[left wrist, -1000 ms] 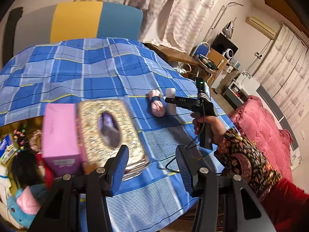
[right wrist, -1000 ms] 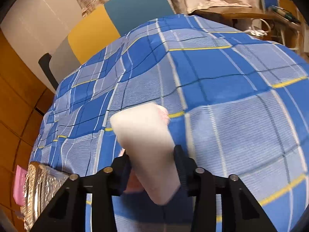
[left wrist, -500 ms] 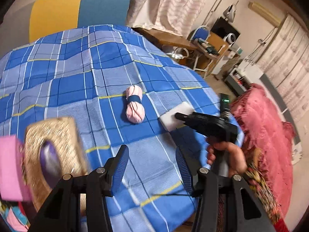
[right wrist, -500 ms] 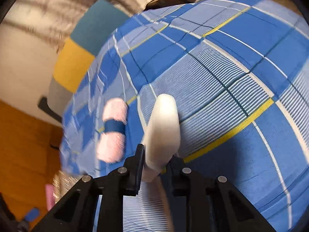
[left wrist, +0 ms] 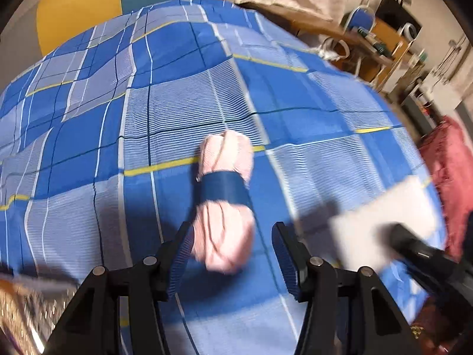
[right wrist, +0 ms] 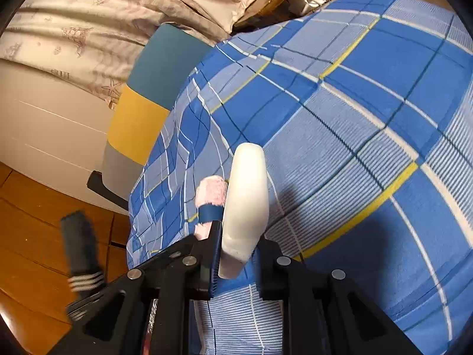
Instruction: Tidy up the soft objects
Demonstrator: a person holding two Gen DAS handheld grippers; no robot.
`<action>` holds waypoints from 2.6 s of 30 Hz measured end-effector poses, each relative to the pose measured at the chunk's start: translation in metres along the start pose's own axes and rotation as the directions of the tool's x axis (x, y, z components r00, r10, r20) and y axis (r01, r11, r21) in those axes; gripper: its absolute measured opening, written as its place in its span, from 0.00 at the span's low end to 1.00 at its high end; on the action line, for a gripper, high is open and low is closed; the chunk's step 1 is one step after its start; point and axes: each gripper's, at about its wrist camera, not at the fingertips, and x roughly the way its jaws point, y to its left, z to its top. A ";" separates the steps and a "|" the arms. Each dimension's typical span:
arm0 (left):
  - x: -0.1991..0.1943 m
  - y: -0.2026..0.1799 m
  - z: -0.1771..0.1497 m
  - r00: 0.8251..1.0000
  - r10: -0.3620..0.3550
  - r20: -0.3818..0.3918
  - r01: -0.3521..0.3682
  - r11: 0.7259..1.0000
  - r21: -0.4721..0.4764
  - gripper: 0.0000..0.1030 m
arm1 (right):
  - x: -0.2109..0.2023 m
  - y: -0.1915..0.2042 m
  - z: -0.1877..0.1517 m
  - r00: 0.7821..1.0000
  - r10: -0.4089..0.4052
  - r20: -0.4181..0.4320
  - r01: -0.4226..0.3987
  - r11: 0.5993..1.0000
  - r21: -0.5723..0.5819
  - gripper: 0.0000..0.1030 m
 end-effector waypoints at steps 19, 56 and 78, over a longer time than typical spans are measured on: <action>-0.074 0.004 -0.053 0.986 -0.096 0.136 0.097 0.995 0.005 0.31 | 0.014 0.000 -0.009 0.999 -0.043 -0.030 0.042 0.998 -0.035 0.19; -0.207 0.294 -0.285 0.975 -0.055 0.216 0.101 0.973 -0.207 0.32 | 0.004 0.026 -0.033 0.992 -0.121 0.041 0.126 0.976 -0.178 0.19; -0.206 0.342 -0.339 0.952 -0.116 0.282 0.184 0.955 -0.231 0.45 | -0.056 0.179 -0.124 0.994 0.081 0.076 -0.047 0.927 -0.372 0.19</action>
